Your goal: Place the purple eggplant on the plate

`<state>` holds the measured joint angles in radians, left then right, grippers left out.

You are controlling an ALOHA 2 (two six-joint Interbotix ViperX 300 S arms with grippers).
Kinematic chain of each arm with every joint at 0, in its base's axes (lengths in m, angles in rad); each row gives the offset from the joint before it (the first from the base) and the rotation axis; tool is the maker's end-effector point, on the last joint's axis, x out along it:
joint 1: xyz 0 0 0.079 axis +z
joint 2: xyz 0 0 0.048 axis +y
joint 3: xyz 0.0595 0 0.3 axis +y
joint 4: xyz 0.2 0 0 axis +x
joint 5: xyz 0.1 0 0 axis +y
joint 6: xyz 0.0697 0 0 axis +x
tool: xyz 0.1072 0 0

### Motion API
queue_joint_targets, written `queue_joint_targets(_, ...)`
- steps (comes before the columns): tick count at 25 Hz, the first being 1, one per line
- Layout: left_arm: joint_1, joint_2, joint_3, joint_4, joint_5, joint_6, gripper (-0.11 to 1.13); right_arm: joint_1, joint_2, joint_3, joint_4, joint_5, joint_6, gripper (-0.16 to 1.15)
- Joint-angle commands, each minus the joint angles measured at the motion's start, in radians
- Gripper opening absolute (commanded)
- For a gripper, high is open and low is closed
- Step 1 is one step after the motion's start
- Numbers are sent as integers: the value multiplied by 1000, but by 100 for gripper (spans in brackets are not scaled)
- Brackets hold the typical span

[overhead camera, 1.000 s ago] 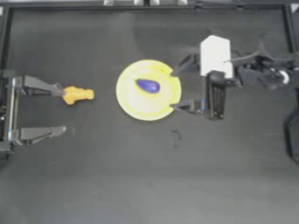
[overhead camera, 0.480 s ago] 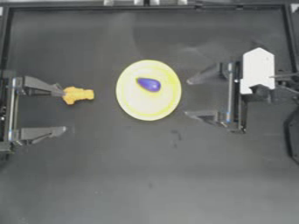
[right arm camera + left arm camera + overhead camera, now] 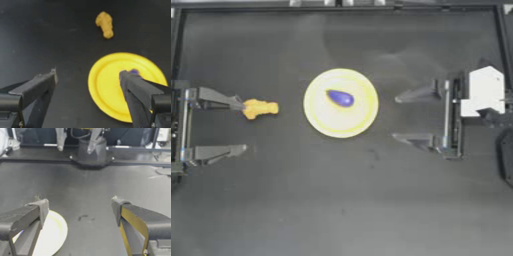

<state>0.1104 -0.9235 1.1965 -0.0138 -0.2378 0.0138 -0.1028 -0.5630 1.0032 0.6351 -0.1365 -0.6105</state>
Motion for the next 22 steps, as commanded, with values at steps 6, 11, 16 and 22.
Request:
queue_joint_targets(6,2,17,-6,9,-5,23,103,31,-81,54,-6,-72,32,101)
queue_joint_targets(11,2,17,-8,8,-5,32,103,38,-107,71,-6,-72,34,101)
queue_joint_targets(16,2,17,-6,5,-5,32,103,55,-133,86,-17,-74,31,101)
queue_joint_targets(22,2,17,-3,5,-5,32,103,86,-166,103,-63,-91,34,101)
